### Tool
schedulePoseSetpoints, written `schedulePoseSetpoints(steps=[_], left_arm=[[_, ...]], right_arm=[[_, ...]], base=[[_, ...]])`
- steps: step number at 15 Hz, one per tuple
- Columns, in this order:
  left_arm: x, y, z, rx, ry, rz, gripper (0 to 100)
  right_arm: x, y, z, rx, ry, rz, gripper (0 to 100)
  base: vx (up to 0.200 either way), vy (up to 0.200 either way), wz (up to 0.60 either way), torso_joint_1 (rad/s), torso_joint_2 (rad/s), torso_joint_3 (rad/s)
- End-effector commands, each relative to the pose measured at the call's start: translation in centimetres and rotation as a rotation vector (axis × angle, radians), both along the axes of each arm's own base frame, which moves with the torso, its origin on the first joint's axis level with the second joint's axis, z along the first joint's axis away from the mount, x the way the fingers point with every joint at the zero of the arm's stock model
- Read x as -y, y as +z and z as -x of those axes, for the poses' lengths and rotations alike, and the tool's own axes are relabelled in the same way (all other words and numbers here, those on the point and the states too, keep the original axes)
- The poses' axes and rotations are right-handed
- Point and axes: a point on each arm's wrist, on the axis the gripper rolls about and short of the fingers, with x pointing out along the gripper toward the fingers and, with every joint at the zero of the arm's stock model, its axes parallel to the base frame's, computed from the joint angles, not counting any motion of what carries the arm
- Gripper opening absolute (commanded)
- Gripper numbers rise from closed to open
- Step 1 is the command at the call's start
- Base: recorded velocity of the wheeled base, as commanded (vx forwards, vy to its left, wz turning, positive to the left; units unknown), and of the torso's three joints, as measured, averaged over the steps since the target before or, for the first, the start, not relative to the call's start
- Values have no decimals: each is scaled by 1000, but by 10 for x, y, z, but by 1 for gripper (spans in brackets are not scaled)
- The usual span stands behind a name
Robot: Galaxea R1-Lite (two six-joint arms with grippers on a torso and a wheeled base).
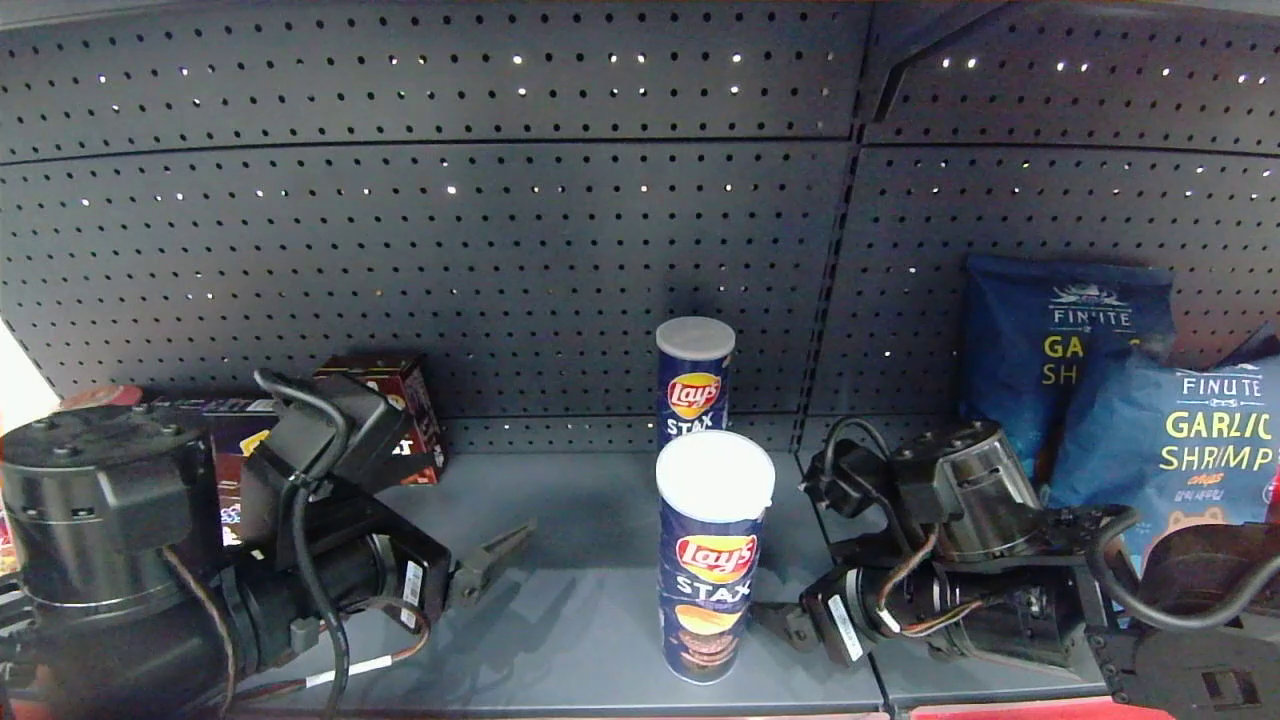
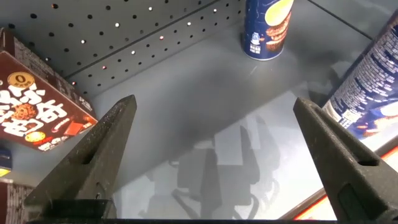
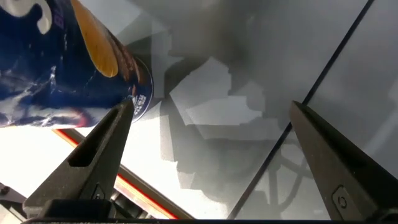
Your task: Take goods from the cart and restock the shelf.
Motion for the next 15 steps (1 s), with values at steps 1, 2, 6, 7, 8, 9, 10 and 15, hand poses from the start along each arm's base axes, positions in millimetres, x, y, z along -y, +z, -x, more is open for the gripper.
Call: schedulePoseSetpoints(steps=[1, 2, 6, 7, 8, 9, 10, 15], left_arm=[[-4, -2, 6, -4, 0, -2, 100], [-4, -3, 7, -5, 2, -2, 100], [-5, -2, 5, -4, 4, -2, 100], [-5, -2, 5, -2, 4, -2, 100], [-4, -1, 5, 2, 4, 0, 100], [-4, -1, 4, 2, 4, 0, 100], [-4, 0, 5, 5, 2, 1, 100], [-7, 4, 13, 35, -12, -19, 100]], right_arm=[[-3, -2, -3, -3, 1, 2, 100], [-4, -2, -3, -4, 2, 3, 100], [-3, -3, -1, -7, 3, 6, 100], [0, -3, 0, -10, -3, 5, 100], [4, -2, 2, -11, -12, 4, 100], [11, 1, 4, 0, -27, 0, 100], [16, 5, 7, 9, -35, -9, 100], [25, 33, 17, 65, -86, -159, 100]], base=[[0, 0, 0, 0, 0, 0], [0, 0, 0, 0, 0, 0], [0, 0, 0, 0, 0, 0], [0, 0, 0, 0, 0, 0], [0, 0, 0, 0, 0, 0], [0, 0, 0, 0, 0, 0], [0, 0, 0, 0, 0, 0], [0, 0, 0, 0, 0, 0]])
